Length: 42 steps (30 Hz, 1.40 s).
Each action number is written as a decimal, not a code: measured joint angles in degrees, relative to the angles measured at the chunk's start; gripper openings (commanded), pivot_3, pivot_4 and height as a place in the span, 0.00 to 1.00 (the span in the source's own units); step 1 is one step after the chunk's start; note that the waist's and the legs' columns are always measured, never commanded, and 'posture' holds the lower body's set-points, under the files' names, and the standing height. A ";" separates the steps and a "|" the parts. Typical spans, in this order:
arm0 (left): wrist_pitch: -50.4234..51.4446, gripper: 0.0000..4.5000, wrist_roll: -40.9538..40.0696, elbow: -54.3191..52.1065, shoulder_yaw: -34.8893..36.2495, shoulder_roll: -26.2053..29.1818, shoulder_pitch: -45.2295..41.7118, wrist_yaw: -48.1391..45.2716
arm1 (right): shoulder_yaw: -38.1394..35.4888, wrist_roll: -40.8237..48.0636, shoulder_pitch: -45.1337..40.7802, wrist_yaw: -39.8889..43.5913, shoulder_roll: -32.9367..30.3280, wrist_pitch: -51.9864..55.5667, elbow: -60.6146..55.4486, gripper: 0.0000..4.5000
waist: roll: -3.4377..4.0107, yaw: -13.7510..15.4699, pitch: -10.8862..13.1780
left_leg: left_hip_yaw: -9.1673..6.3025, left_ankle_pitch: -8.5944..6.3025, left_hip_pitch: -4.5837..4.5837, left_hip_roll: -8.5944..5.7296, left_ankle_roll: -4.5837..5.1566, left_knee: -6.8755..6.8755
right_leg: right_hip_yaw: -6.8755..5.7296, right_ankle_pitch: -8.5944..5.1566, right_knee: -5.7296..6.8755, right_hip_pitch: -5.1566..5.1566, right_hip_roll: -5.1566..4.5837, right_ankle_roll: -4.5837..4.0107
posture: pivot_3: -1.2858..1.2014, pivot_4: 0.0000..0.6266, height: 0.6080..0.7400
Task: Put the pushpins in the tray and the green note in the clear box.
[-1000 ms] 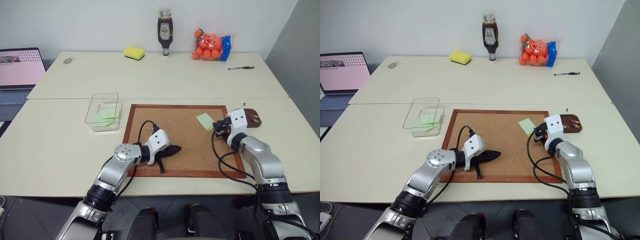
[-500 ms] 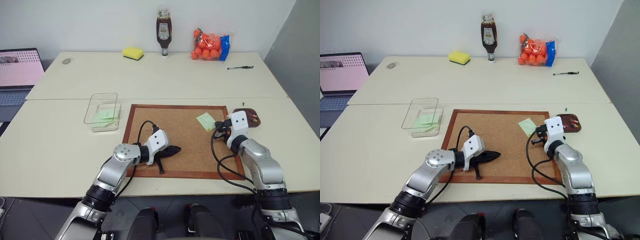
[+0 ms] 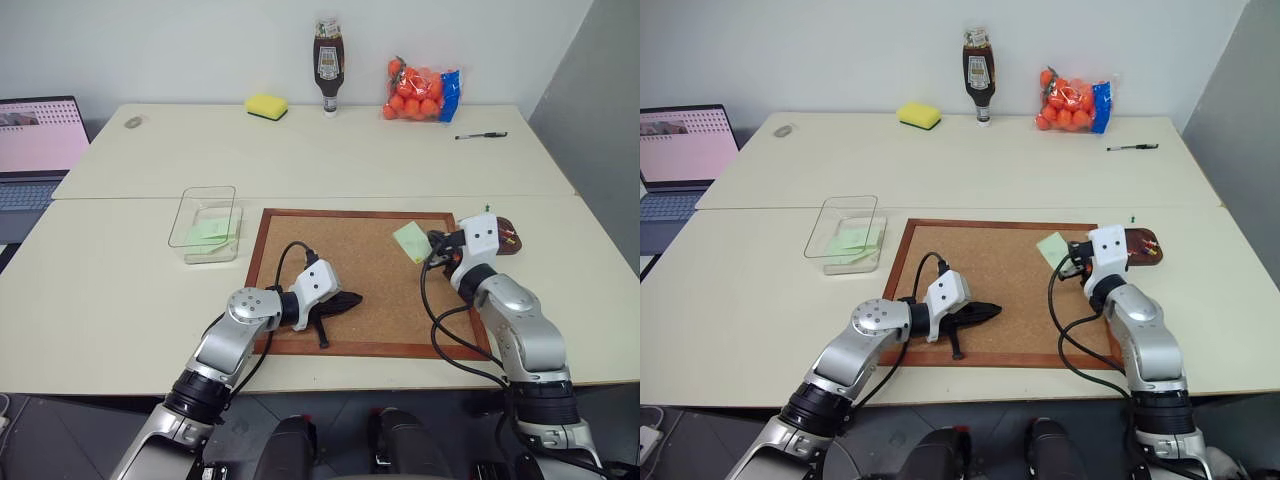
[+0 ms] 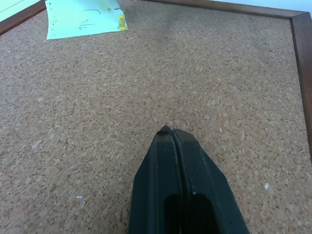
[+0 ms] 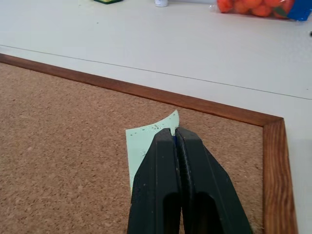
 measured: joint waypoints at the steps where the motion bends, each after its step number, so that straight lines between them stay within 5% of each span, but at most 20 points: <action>1: 0.00 0.00 0.00 -0.02 0.00 0.01 0.01 -0.02 | -1.31 0.27 0.10 -0.12 -0.62 0.00 -0.81 0.01 | 0.00 0.01 0.00 | 0.01 0.00 0.00 0.00 0.00 -0.01 | 0.01 0.00 -0.01 0.00 0.00 0.00 | 0.52 0.24 1.00; 9: -0.01 0.00 0.02 -0.04 -0.06 0.02 0.04 0.00 | -4.70 0.72 1.27 -2.31 -1.23 0.50 -2.79 0.01 | 0.00 0.02 0.00 | 0.02 0.00 0.01 0.00 0.00 0.00 | 0.01 0.00 0.00 0.01 0.00 0.00 | 0.52 0.24 1.00; 21: -0.23 0.00 0.15 -0.05 -0.23 0.03 0.03 -0.04 | -9.69 -1.95 -8.70 -7.34 -6.37 -3.99 20.88 0.01 | 0.00 -0.06 0.00 | 0.10 0.00 0.03 -0.04 0.00 0.00 | 0.06 0.00 0.00 0.02 0.05 0.00 | 0.52 0.24 1.00; 35: -0.35 0.00 0.19 -0.18 -0.37 0.02 0.09 0.07 | -10.15 -1.90 -12.58 -7.46 -7.39 -8.40 30.73 0.61 | 0.00 -0.13 0.00 | 0.11 0.00 0.01 -0.02 0.01 -0.01 | 0.09 0.00 0.01 0.01 0.06 0.00 | 0.52 0.24 1.00; 42: -1.00 0.00 0.20 -0.21 -0.52 0.05 0.30 0.07 | -10.06 0.59 -8.10 -5.71 -7.21 -6.53 17.80 0.61 | 0.01 -0.05 0.00 | 0.05 -0.01 -0.02 0.00 0.01 -0.03 | 0.06 -0.02 -0.02 0.00 0.04 0.03 | 0.52 0.24 1.00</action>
